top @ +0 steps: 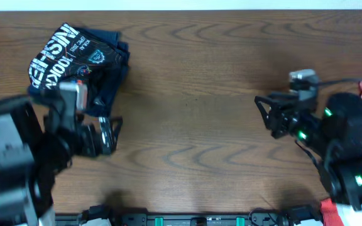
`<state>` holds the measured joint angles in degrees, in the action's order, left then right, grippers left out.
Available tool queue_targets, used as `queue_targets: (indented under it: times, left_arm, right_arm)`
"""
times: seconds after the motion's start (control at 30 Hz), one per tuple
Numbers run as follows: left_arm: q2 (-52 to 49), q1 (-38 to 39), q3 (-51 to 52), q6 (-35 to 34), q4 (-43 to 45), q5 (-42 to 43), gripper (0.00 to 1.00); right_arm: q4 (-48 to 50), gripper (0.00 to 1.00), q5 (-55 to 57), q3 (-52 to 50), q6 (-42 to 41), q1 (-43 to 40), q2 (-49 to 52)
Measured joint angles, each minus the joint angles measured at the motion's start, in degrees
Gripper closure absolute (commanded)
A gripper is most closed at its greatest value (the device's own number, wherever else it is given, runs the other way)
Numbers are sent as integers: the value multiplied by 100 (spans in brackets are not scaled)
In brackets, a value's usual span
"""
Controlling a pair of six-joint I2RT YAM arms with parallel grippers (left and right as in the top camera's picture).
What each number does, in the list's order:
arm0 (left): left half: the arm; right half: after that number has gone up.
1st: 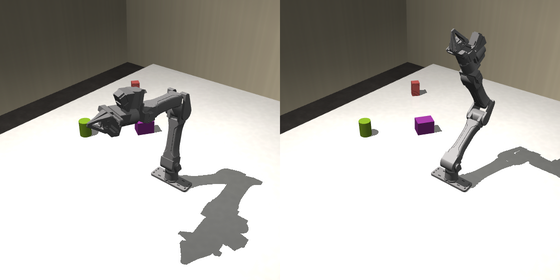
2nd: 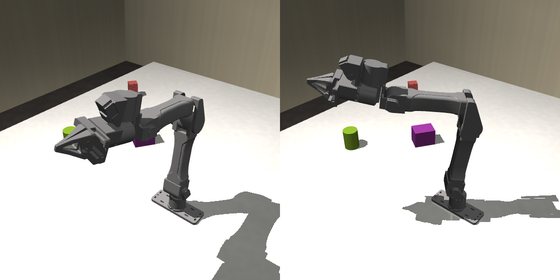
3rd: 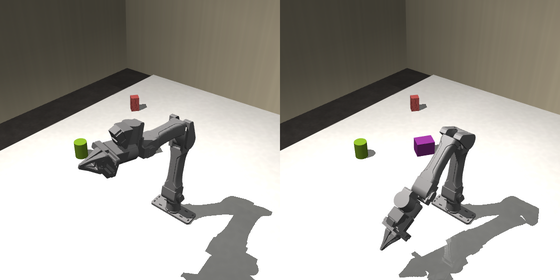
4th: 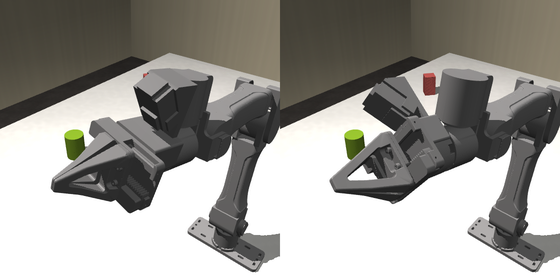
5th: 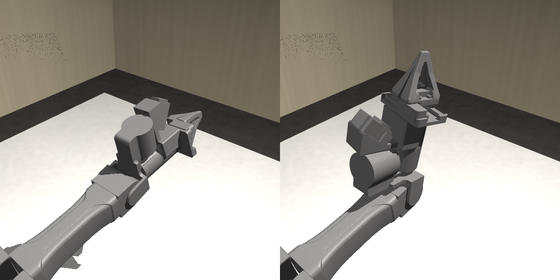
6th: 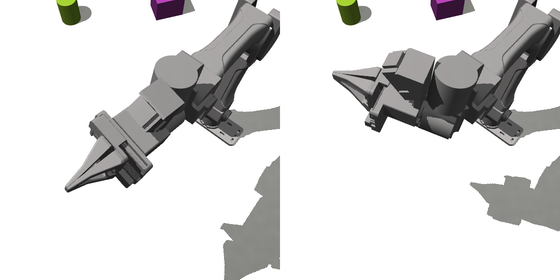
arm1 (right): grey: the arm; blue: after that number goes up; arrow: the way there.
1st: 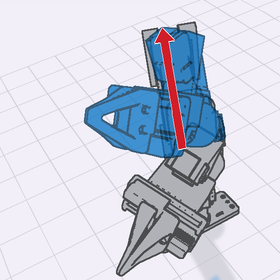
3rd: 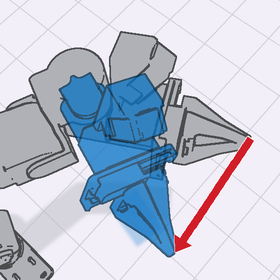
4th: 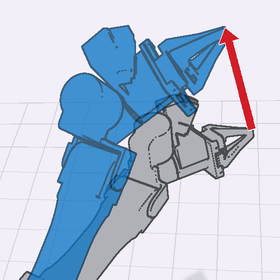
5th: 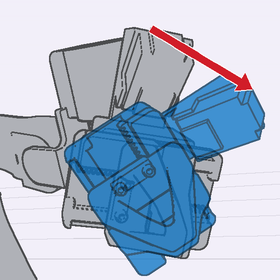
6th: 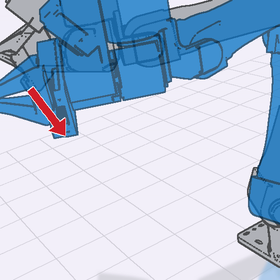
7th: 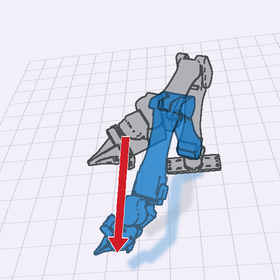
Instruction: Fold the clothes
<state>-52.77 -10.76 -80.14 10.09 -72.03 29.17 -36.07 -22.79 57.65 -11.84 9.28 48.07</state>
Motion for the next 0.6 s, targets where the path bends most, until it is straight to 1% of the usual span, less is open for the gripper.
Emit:
queue_targets:
  times: [0.1, 0.23, 0.43, 0.6]
  left_arm:
    - [330, 103, 0, -155, -197, -693, 2]
    - [457, 114, 0, -275, -254, -1128, 2]
    - [426, 114, 0, -304, -254, -1351, 2]
    - [424, 114, 0, -304, -251, -1421, 2]
  right_arm:
    - [17, 1, -42, 15, 74, 0, -398]
    - [-144, 1, -66, 22, 85, 0, -627]
    - [-684, 1, -162, 26, 74, 0, -619]
    - [-743, 1, -560, 26, -223, 0, -614]
